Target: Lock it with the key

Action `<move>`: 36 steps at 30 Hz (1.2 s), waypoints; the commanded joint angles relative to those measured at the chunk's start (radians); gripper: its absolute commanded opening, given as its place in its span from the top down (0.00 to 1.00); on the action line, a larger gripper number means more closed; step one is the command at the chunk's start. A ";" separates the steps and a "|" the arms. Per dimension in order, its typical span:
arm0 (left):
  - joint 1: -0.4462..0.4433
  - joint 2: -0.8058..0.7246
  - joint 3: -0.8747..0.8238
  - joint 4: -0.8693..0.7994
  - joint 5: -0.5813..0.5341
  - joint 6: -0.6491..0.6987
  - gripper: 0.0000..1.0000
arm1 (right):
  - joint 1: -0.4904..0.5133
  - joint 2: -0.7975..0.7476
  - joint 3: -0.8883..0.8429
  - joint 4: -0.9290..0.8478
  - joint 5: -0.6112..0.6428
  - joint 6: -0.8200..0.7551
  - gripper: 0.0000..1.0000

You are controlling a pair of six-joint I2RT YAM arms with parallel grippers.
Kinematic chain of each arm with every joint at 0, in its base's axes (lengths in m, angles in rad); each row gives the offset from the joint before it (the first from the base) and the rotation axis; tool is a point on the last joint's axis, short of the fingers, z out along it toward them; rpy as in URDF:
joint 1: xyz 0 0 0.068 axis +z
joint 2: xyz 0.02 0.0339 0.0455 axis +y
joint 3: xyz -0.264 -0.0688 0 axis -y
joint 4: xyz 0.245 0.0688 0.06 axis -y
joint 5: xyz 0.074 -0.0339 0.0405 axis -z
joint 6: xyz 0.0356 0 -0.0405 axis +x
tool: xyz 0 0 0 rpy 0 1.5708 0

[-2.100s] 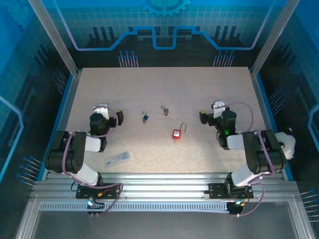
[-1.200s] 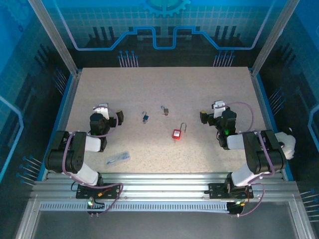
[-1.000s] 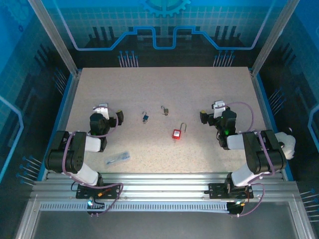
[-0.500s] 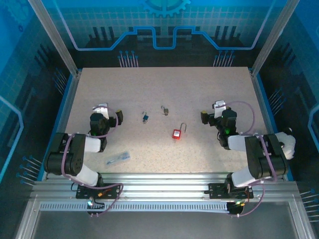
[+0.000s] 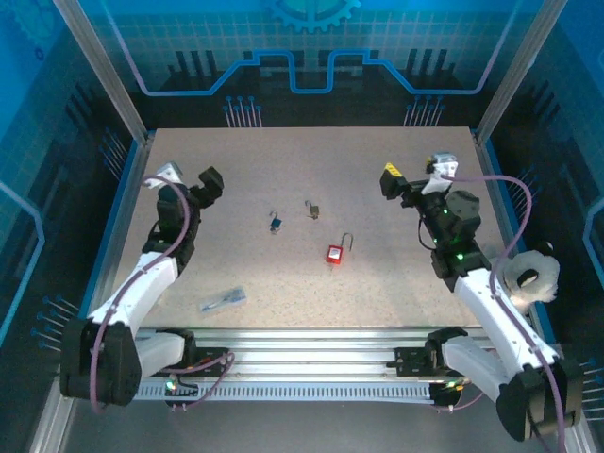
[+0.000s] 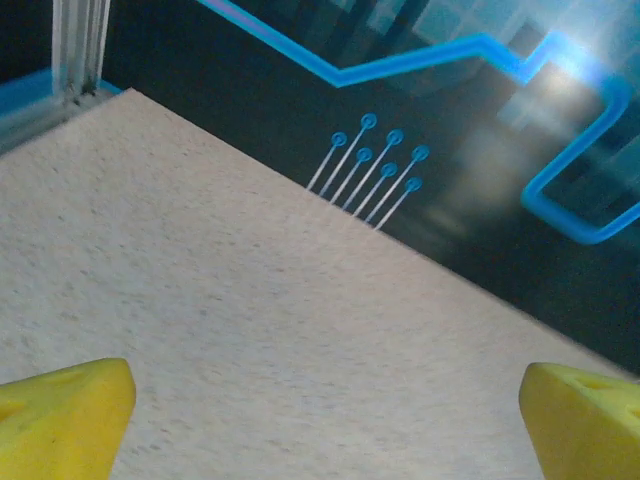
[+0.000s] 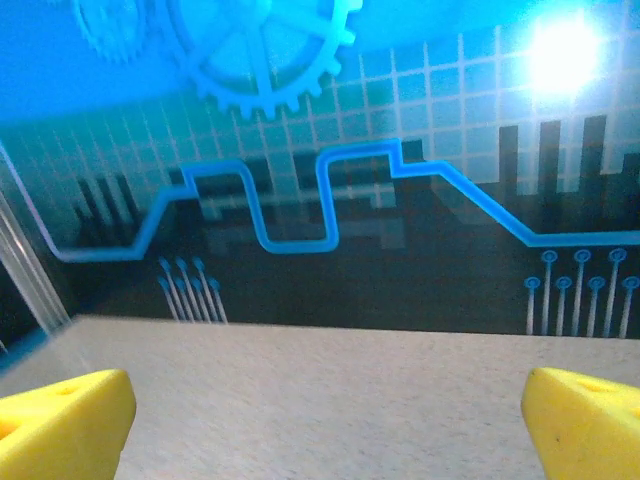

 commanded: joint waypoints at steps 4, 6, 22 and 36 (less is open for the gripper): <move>0.015 -0.109 -0.018 -0.204 0.179 -0.279 0.01 | -0.029 -0.040 0.031 -0.200 -0.078 0.258 0.00; 0.015 -0.137 -0.035 -0.240 0.187 -0.277 0.01 | 0.001 -0.055 0.058 -0.277 -0.018 0.204 0.00; -0.157 -0.137 -0.031 -0.537 0.130 -0.148 0.01 | 0.338 -0.012 0.160 -0.566 0.332 0.056 0.00; -0.358 0.216 0.210 -0.595 0.091 0.038 0.01 | 0.543 -0.070 0.058 -0.581 0.472 0.061 0.00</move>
